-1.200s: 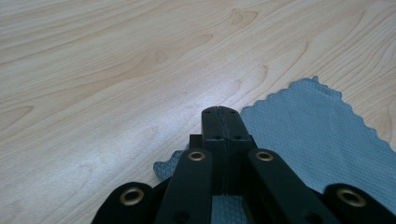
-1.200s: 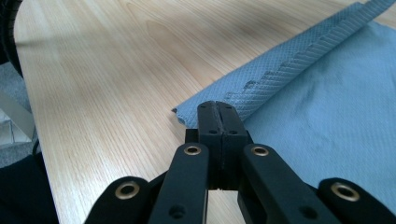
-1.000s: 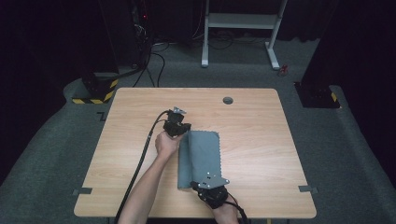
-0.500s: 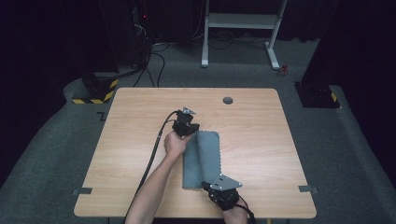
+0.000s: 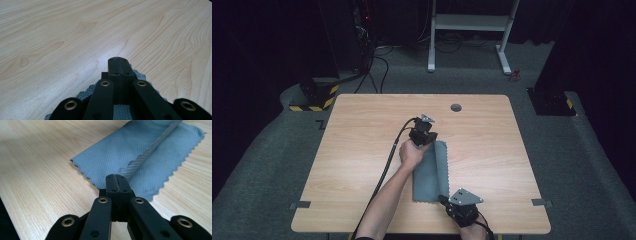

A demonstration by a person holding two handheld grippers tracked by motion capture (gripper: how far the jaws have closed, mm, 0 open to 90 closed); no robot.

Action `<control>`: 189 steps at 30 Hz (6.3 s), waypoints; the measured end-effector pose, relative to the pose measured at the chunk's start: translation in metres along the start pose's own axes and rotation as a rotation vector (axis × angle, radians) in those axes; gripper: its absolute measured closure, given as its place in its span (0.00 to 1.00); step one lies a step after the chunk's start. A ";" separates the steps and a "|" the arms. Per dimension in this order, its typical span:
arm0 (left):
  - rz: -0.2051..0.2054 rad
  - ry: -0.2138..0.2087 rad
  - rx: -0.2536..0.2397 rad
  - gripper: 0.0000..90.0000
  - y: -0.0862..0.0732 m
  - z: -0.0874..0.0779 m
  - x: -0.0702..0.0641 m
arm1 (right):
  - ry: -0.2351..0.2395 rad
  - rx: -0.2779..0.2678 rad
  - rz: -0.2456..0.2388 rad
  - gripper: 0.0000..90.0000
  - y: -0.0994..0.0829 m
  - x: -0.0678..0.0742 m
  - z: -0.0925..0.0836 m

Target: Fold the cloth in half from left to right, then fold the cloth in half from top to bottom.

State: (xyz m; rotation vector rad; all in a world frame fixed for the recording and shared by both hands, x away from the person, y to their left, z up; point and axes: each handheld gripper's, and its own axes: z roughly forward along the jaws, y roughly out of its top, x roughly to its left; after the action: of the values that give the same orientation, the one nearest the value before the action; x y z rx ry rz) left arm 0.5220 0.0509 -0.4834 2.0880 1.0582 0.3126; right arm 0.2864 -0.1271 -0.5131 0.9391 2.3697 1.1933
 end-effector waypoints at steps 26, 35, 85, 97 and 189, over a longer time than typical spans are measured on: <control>0.055 0.009 0.062 1.00 0.005 0.038 -0.023 | -0.064 0.061 0.012 1.00 -0.015 -0.010 -0.004; -0.006 0.001 0.027 0.62 0.007 0.028 -0.023 | -0.047 0.025 0.077 0.84 -0.016 -0.023 -0.010; 0.112 -0.021 -0.002 0.44 -0.131 -0.090 -0.044 | 0.064 0.063 -0.022 0.73 0.053 -0.081 0.054; 0.151 0.031 -0.028 0.45 -0.156 -0.098 -0.052 | 0.031 0.106 -0.085 0.72 0.029 -0.062 0.051; -0.078 0.132 0.034 0.59 -0.069 -0.034 0.032 | -0.078 0.103 0.165 0.81 0.075 -0.129 0.097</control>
State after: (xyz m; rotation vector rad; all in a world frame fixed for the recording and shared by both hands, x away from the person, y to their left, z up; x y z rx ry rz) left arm 0.4846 0.1188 -0.5143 2.0732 1.2281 0.4009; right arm 0.4637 -0.1257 -0.5116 1.2121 2.3483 1.0789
